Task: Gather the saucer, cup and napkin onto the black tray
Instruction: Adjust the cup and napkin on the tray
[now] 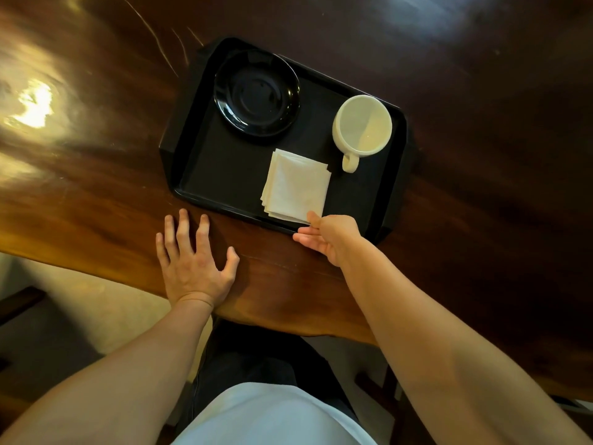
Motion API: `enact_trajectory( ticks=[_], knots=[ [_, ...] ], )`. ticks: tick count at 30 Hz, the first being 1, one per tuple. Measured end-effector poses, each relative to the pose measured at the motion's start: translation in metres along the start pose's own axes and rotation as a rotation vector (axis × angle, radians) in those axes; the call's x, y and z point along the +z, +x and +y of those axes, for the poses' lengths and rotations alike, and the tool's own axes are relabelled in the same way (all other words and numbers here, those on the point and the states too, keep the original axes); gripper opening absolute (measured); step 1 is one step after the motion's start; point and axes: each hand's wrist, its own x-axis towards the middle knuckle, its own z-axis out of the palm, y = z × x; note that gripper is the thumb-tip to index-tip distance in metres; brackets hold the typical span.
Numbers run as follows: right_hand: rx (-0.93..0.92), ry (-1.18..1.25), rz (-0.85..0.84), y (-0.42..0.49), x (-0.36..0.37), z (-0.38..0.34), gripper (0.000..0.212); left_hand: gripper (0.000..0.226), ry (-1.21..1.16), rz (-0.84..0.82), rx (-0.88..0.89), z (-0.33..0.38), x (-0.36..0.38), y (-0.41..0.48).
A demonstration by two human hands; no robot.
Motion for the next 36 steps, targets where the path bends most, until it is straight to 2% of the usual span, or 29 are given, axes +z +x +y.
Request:
enact_trajectory(
  ticks=[2, 4, 8, 11, 14, 22, 24, 29, 32, 36],
  knots=[
    [0.051, -0.035, -0.024, -0.005, -0.001, -0.002, 0.023, 0.078, -0.003, -0.001, -0.002, 0.000, 0.000, -0.001],
    [0.024, -0.029, -0.011, -0.002, 0.000, -0.002, 0.033, 0.078, -0.003, 0.006, -0.003, 0.002, -0.001, -0.001],
    [0.012, -0.059, 0.047, 0.003, 0.004, -0.001, 0.009, 0.078, 0.007, -0.005, -0.003, 0.001, -0.001, 0.000],
    [-0.055, -0.054, 0.063, 0.012, 0.008, -0.002, 0.016, 0.077, 0.009, -0.008, 0.001, 0.001, -0.001, 0.000],
    [-0.048, -0.100, 0.112, 0.017, 0.015, -0.003, 0.025, 0.077, 0.011, -0.007, 0.001, 0.000, 0.001, 0.000],
    [-0.042, -0.155, -0.003, 0.007, 0.007, -0.001, 0.034, 0.078, -0.012, -0.008, 0.000, 0.002, 0.000, 0.000],
    [-0.086, -0.085, 0.038, 0.006, -0.002, -0.004, 0.035, 0.077, -0.020, -0.002, -0.001, 0.003, -0.001, -0.001],
    [-0.339, 0.261, 0.299, 0.007, -0.040, -0.031, 0.027, 0.078, -0.036, 0.006, 0.003, 0.002, -0.003, -0.002],
    [-0.403, 0.300, 0.277, 0.008, -0.047, -0.044, 0.031, 0.078, -0.044, 0.007, 0.003, 0.002, -0.002, -0.002],
    [-0.374, 0.306, 0.199, 0.014, -0.040, -0.050, 0.036, 0.078, -0.048, 0.008, 0.005, 0.003, -0.002, -0.002]
  ],
)
